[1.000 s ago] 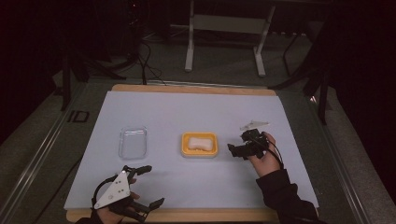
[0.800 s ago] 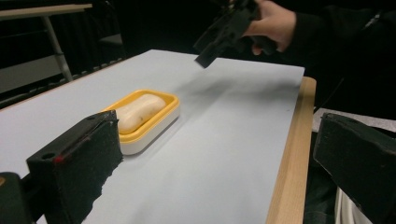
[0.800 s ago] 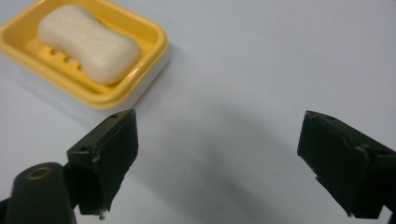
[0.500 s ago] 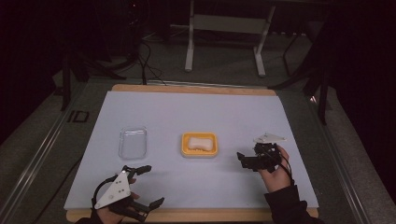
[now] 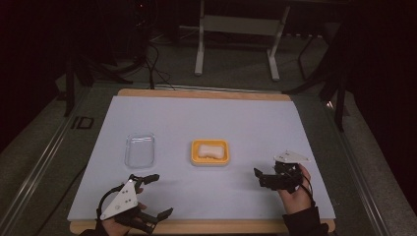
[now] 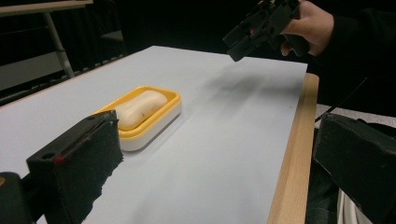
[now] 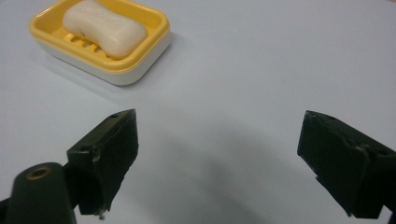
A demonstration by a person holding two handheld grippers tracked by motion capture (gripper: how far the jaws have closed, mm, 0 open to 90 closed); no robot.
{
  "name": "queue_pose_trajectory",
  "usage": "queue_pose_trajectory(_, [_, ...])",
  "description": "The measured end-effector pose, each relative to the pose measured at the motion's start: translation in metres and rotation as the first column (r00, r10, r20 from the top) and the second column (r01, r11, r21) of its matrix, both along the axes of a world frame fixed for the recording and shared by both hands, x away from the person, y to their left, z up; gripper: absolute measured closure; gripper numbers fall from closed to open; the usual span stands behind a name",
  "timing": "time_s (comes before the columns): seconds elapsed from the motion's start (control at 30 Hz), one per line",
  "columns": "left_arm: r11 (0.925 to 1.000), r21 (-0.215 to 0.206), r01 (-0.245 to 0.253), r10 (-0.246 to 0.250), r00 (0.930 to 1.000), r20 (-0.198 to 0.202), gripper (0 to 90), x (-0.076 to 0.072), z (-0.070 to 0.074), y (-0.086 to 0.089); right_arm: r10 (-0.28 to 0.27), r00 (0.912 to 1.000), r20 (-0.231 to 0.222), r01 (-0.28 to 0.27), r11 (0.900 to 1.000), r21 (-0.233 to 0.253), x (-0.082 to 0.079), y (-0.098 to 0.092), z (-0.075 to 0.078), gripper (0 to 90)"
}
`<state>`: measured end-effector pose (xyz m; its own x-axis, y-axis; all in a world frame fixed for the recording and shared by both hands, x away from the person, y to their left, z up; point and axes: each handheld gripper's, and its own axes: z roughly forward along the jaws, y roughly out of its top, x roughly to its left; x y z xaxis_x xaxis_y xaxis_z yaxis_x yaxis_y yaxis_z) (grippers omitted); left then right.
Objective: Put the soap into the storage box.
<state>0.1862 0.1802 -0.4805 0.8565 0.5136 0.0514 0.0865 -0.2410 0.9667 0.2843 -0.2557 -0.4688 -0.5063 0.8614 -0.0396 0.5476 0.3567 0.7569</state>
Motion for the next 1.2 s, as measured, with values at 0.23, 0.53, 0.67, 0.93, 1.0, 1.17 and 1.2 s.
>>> queue_pose_trajectory(0.23, [1.0,-0.003,-0.001,0.001,1.0,-0.004,1.2,0.001,0.0,0.0,-0.025,0.9996,0.013,0.025,1.0,-0.005,-0.003,-0.007,0.001,12.4])
queue_pose_trajectory(0.53, [1.0,0.001,-0.008,0.008,0.9999,-0.011,1.1,0.001,-0.001,0.001,-0.036,0.9993,0.011,0.036,0.999,0.019,-0.006,-0.011,0.001,12.4])
queue_pose_trajectory(0.67, [0.9995,0.015,-0.027,0.028,0.9994,-0.021,1.2,0.003,-0.002,0.001,-0.033,0.9993,0.018,0.033,0.999,0.023,-0.006,-0.01,0.001,12.4])
queue_pose_trajectory(0.93, [0.9995,0.011,-0.028,0.029,0.9992,-0.028,1.2,0.003,-0.002,0.001,-0.036,0.9989,0.031,0.035,0.999,0.037,-0.007,-0.011,0.002,12.4])
queue_pose_trajectory(1.0, [0.9995,0.012,-0.028,0.028,0.9992,-0.03,1.2,0.003,-0.002,0.001,-0.034,0.9988,0.035,0.033,0.999,0.036,-0.006,-0.011,0.001,12.4])
queue_pose_trajectory(1.17, [0.9994,0.016,-0.03,0.03,0.9991,-0.03,1.1,0.004,-0.002,0.002,-0.033,0.9989,0.032,0.032,0.999,0.033,-0.005,-0.01,0.0,12.4])
queue_pose_trajectory(1.2, [0.9994,0.015,-0.03,0.031,0.9991,-0.029,1.2,0.004,-0.002,0.002,-0.034,0.9989,0.031,0.033,0.999,0.036,-0.005,-0.011,0.0,12.4])
